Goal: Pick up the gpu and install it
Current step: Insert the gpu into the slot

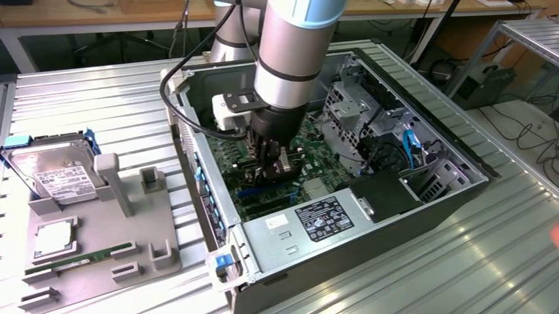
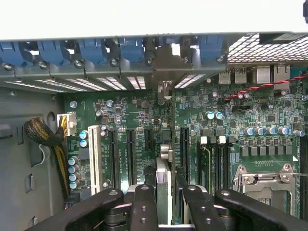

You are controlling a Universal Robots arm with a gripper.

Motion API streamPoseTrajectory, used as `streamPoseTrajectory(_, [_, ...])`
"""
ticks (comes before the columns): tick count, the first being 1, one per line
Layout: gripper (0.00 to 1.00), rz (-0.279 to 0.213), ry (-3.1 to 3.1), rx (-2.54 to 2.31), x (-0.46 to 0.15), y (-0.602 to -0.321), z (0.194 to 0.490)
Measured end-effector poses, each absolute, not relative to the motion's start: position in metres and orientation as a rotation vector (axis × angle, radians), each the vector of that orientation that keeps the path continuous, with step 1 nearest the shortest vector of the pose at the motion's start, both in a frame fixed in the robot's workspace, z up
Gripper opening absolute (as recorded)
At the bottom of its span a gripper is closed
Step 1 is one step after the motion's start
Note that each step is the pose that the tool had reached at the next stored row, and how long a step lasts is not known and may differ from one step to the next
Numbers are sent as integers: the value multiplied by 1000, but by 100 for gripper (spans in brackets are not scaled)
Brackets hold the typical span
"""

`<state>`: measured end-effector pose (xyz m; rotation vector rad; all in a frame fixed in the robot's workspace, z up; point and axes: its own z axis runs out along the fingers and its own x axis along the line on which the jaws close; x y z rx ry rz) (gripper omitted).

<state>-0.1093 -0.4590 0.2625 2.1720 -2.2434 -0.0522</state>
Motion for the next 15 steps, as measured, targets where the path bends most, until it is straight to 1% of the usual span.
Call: streamPoseTrajectory(15, [26,-53,-2197,2219,-109,-458,262])
